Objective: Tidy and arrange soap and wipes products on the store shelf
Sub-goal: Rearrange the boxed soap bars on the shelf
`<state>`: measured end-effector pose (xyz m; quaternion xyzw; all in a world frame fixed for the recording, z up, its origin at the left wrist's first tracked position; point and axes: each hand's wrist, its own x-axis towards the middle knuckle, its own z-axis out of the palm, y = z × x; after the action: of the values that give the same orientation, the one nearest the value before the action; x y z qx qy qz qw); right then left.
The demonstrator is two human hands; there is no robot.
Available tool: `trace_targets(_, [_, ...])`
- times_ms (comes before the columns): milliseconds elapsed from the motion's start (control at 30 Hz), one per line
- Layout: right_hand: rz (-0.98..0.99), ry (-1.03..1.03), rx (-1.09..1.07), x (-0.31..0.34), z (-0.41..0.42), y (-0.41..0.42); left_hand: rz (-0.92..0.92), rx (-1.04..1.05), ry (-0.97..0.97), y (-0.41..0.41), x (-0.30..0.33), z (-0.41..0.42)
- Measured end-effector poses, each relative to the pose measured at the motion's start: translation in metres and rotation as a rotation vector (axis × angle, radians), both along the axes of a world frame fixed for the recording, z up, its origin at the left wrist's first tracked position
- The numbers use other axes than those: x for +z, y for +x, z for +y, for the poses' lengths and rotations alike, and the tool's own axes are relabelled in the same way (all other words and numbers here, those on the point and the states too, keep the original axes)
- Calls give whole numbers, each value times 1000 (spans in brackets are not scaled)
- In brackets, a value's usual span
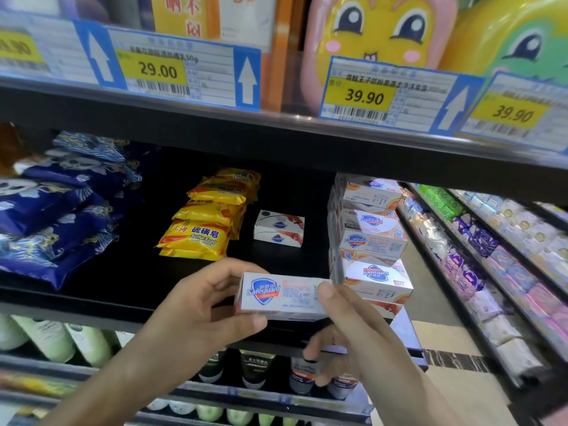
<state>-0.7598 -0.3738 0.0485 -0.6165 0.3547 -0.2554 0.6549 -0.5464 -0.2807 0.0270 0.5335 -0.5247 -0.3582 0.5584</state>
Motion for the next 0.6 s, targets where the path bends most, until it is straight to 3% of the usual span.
trace_targets(300, [-161, 131, -23, -17, -9, -3, -125, -49, 65, -2, -1, 4])
trace_targets(467, [-175, -50, -19, -21, -10, -2, -223, -99, 118, 0, 11, 7])
trace_targets(600, [-180, -153, 13, -23, -9, -3, -408, -46, 109, 4, 18, 1])
